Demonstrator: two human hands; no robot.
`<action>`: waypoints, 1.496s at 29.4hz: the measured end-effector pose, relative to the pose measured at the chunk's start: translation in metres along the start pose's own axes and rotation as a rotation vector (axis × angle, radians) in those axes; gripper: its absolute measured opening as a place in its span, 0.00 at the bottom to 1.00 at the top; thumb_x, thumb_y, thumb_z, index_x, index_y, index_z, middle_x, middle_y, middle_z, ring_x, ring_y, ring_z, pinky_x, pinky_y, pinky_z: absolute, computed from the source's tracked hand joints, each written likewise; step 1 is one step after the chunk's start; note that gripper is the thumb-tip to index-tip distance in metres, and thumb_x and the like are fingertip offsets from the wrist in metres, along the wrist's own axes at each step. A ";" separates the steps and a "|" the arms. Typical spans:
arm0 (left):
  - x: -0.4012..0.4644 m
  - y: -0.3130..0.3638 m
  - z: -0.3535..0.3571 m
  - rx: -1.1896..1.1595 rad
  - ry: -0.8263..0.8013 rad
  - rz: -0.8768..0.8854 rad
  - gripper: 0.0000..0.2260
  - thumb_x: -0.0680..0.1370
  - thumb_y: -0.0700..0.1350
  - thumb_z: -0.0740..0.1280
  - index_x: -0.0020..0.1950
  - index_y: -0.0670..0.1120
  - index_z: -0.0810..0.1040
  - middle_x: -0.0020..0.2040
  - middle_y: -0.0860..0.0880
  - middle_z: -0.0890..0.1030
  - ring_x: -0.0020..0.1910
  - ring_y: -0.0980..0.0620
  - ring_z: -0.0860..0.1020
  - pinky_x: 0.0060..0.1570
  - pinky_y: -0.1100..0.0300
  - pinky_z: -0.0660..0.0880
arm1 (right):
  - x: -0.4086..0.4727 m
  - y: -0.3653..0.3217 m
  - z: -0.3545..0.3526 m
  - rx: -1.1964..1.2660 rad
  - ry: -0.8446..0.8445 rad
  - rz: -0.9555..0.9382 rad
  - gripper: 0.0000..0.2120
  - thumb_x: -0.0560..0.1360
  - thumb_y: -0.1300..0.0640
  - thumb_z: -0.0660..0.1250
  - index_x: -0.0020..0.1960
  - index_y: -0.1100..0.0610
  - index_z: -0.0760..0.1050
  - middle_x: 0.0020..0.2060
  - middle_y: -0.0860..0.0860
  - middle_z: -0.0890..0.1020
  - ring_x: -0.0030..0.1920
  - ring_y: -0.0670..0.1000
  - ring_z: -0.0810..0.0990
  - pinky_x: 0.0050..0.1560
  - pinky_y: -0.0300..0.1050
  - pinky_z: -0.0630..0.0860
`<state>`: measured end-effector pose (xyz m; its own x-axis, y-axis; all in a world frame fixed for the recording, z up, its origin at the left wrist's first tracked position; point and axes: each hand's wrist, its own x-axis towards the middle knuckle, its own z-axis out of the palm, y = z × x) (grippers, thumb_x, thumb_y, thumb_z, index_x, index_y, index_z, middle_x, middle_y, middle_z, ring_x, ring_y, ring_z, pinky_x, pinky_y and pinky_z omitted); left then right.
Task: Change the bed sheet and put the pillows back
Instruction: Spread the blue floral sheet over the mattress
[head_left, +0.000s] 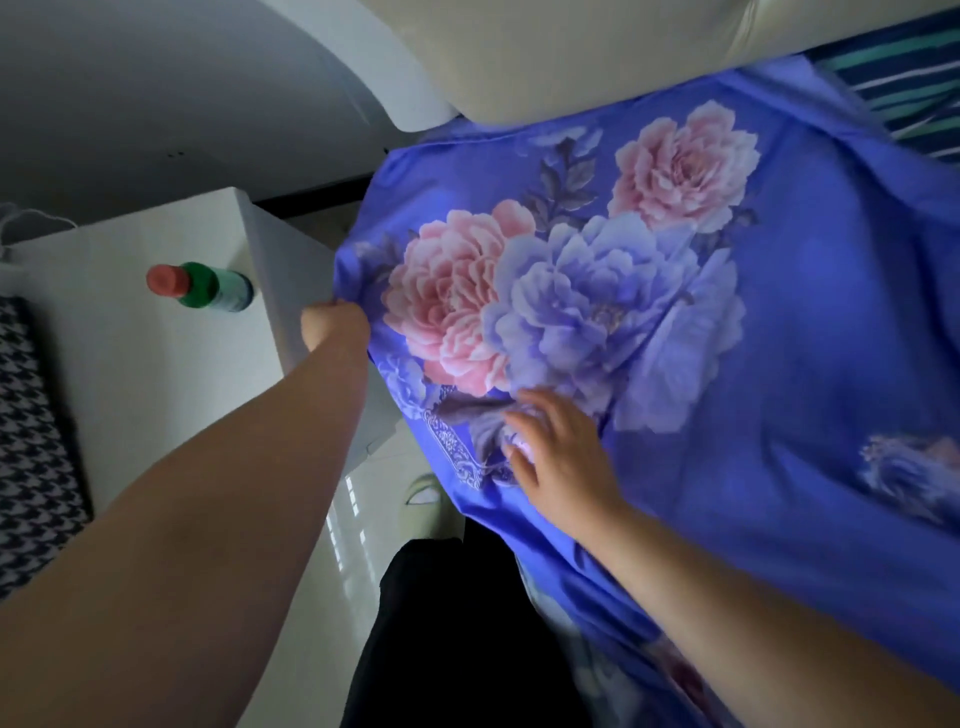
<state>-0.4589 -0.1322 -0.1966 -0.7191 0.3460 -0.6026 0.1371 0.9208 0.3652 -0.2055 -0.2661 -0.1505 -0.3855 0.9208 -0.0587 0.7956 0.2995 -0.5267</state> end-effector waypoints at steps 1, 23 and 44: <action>0.002 -0.004 -0.003 0.002 -0.038 0.024 0.16 0.81 0.42 0.58 0.67 0.38 0.72 0.64 0.42 0.76 0.63 0.45 0.75 0.45 0.60 0.75 | -0.018 -0.009 0.006 -0.003 0.000 -0.070 0.12 0.73 0.54 0.68 0.54 0.57 0.78 0.54 0.56 0.78 0.54 0.58 0.77 0.53 0.52 0.74; 0.042 0.004 -0.054 1.529 0.013 0.931 0.27 0.81 0.38 0.54 0.77 0.40 0.46 0.78 0.44 0.49 0.74 0.39 0.57 0.66 0.39 0.62 | -0.086 -0.100 0.057 0.183 -0.435 0.416 0.20 0.80 0.42 0.53 0.64 0.54 0.67 0.45 0.60 0.83 0.46 0.63 0.81 0.38 0.49 0.69; -0.041 0.013 -0.026 1.180 -0.087 1.274 0.22 0.77 0.45 0.59 0.71 0.45 0.65 0.70 0.44 0.67 0.65 0.41 0.68 0.60 0.49 0.66 | -0.028 -0.014 -0.001 0.109 -0.072 0.688 0.11 0.78 0.49 0.62 0.50 0.54 0.78 0.46 0.54 0.83 0.49 0.58 0.80 0.44 0.49 0.75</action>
<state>-0.4453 -0.1388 -0.1484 0.2566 0.8701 -0.4207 0.9520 -0.3026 -0.0452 -0.2051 -0.2959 -0.1406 0.1556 0.8724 -0.4633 0.8200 -0.3756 -0.4318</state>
